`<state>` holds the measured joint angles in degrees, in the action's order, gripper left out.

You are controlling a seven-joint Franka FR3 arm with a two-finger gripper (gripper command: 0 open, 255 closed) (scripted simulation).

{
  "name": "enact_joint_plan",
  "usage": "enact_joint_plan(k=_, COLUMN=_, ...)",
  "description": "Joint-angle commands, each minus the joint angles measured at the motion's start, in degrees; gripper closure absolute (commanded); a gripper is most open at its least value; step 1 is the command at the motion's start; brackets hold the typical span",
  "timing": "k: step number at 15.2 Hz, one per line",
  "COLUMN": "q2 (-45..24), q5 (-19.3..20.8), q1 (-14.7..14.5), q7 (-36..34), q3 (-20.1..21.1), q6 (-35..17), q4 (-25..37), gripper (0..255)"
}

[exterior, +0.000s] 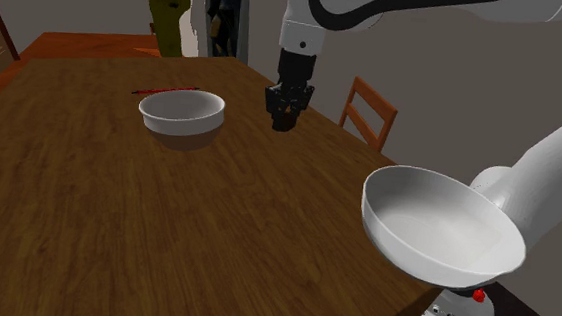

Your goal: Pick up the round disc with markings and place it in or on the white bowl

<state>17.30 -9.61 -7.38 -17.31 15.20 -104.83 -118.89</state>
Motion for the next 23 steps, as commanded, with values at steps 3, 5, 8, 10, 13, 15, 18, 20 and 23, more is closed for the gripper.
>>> enact_joint_plan(k=3, q2=0.0, q5=0.0, q1=0.0, q7=0.0, q3=0.0, q6=0.0, q4=0.0, gripper=255)
enact_joint_plan(k=5, q2=0.0, q5=0.0, q1=0.0, q7=0.0, q3=0.0, q6=-0.01, q4=-0.01, gripper=255)
enact_joint_plan(k=8, q2=-0.05, q5=0.13, q1=0.07, q7=-0.21, q3=-0.13, q6=2.28, q4=2.34, gripper=255)
enact_joint_plan(k=10, q2=-0.14, q5=0.23, q1=0.12, q7=-0.36, q3=-0.2, q6=3.81, q4=3.97, gripper=255)
enact_joint_plan(k=13, q2=-0.38, q5=0.38, q1=0.19, q7=-0.6, q3=-0.31, q6=6.1, q4=6.5, gripper=255)
enact_joint_plan(k=15, q2=-0.61, q5=0.48, q1=0.23, q7=-0.77, q3=-0.37, q6=7.63, q4=8.26, gripper=255)
enact_joint_plan(k=18, q2=-1.05, q5=0.64, q1=0.3, q7=-1.04, q3=-0.44, q6=9.93, q4=11.0, gripper=255)
enact_joint_plan(k=20, q2=-1.4, q5=0.75, q1=0.34, q7=-1.23, q3=-0.47, q6=11.47, q4=12.9, gripper=255)
enact_joint_plan(k=23, q2=-2.04, q5=0.93, q1=0.41, q7=-1.53, q3=-0.51, q6=13.8, q4=15.87, gripper=255)
